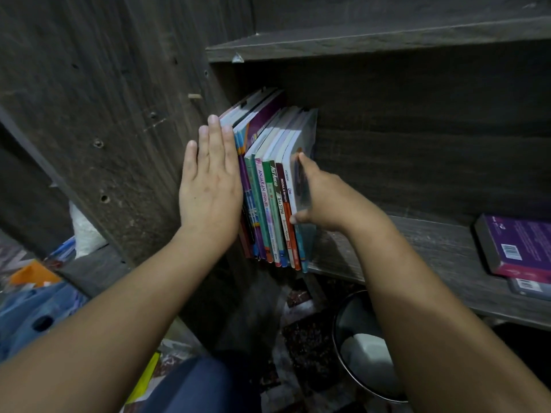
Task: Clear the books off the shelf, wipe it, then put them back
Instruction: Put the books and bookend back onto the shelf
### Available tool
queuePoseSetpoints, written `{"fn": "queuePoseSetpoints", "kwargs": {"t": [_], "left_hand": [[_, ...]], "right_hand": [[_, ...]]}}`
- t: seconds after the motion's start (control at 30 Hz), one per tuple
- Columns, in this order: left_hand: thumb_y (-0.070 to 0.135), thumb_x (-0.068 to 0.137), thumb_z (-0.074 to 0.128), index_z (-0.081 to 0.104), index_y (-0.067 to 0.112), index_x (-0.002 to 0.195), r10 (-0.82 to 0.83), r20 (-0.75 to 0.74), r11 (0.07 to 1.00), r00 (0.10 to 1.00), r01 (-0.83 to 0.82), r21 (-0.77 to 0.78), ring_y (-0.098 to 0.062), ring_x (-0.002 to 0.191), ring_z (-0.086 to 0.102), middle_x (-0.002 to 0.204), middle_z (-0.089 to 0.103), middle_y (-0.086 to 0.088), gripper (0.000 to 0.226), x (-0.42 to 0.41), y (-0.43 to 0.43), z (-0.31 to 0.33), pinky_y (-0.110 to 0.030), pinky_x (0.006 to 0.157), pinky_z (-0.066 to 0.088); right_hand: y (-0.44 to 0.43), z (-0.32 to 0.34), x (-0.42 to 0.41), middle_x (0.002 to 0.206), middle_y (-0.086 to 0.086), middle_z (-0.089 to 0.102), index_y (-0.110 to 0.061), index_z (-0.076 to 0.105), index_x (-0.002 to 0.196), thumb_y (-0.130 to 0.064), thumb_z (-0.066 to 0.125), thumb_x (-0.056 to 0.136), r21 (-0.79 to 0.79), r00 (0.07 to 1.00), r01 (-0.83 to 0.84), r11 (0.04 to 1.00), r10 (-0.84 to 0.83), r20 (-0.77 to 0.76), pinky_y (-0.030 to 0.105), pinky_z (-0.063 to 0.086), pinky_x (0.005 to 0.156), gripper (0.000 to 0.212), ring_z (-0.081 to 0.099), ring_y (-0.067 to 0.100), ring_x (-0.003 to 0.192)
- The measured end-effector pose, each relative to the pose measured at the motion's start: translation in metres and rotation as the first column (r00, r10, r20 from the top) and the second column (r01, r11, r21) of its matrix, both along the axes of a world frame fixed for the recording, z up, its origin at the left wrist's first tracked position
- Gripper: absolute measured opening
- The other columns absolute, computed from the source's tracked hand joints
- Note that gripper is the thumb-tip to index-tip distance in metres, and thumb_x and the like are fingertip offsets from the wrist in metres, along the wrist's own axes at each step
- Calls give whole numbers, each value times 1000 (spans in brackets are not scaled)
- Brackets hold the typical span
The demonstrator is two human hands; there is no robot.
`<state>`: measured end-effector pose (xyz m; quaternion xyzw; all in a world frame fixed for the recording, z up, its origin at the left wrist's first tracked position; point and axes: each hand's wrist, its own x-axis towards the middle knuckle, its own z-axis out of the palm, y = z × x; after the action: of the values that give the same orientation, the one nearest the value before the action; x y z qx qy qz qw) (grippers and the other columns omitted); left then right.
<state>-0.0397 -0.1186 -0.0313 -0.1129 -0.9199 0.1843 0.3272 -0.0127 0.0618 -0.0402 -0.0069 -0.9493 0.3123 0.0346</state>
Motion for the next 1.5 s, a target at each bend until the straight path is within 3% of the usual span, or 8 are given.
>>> {"fn": "queuePoseSetpoints", "kwargs": {"t": [0.13, 0.33, 0.53, 0.73, 0.93, 1.1, 1.37, 1.5], "left_hand": [[35, 94, 55, -19, -3, 146, 56, 61, 998, 997, -56, -10, -35, 147, -8, 158, -12, -23, 98, 4, 9, 13, -44, 117, -4], [34, 99, 39, -2, -3, 150, 74, -57, 997, 996, -72, 31, -39, 147, 1, 159, 9, -20, 74, 14, 0, 18, -50, 115, -6], [41, 90, 44, -2, 3, 152, -184, 35, 978, 982, 179, 107, -31, 148, -3, 161, 1, -15, 86, 8, -1, 23, -49, 117, -5], [40, 86, 44, 12, 10, 152, -232, 90, 966, 969, 219, 136, -30, 148, 3, 160, 12, -10, 80, 1, -2, 32, -42, 119, -2], [60, 82, 28, -19, -3, 147, -115, 155, 993, 981, 115, 7, -34, 145, -19, 155, -23, -23, 102, 19, -13, 17, -45, 119, -10], [52, 76, 8, -18, -4, 147, -79, 200, 992, 977, 57, 116, -33, 145, -20, 156, -22, -23, 94, 41, -14, 0, -45, 114, -18], [65, 89, 28, -19, -2, 147, 47, 240, 996, 970, -64, 65, -31, 145, -22, 157, -21, -20, 100, 25, 2, -7, -52, 107, -24], [57, 88, 35, -14, 0, 149, 11, 235, 992, 972, -40, 119, -30, 146, -18, 158, -17, -19, 98, 30, 4, -3, -49, 111, -19]], "right_hand": [[0, 6, 3, 150, 5, 38, -30, 2, 154, -27, 82, 73, -34, 999, -15, 999, 14, -32, 40, 39, 103, 113, 42, 23, 133], [5, 16, 9, 148, -1, 40, -30, 12, 153, -28, 86, 68, -101, 994, -23, 995, 12, -105, 36, 40, 104, 113, 45, 17, 130], [-3, 20, 8, 152, -6, 32, -31, 18, 153, -22, 81, 75, -99, 972, -65, 993, 41, -230, 40, 37, 110, 100, 36, 14, 136], [-3, 14, 4, 156, -8, 27, -38, 12, 152, -19, 82, 74, -134, 979, -116, 984, 90, -185, 40, 36, 112, 107, 32, 13, 140], [-4, 17, 10, 158, -5, 24, -34, -4, 153, -23, 83, 73, -98, 987, -95, 991, 81, -138, 39, 35, 110, 118, 30, 15, 141], [0, 20, 13, 159, -5, 18, -27, -3, 154, -23, 82, 74, -51, 994, -44, 998, 38, -104, 35, 31, 110, 116, 27, 16, 142], [2, 14, 9, 151, 2, 38, -35, 4, 153, -25, 76, 81, -32, 997, -9, 999, 6, -77, 40, 37, 107, 102, 42, 20, 134], [4, 15, 9, 152, 0, 37, -35, 5, 153, -25, 77, 79, -36, 997, -10, 999, 7, -81, 39, 36, 107, 103, 40, 21, 135]]}}
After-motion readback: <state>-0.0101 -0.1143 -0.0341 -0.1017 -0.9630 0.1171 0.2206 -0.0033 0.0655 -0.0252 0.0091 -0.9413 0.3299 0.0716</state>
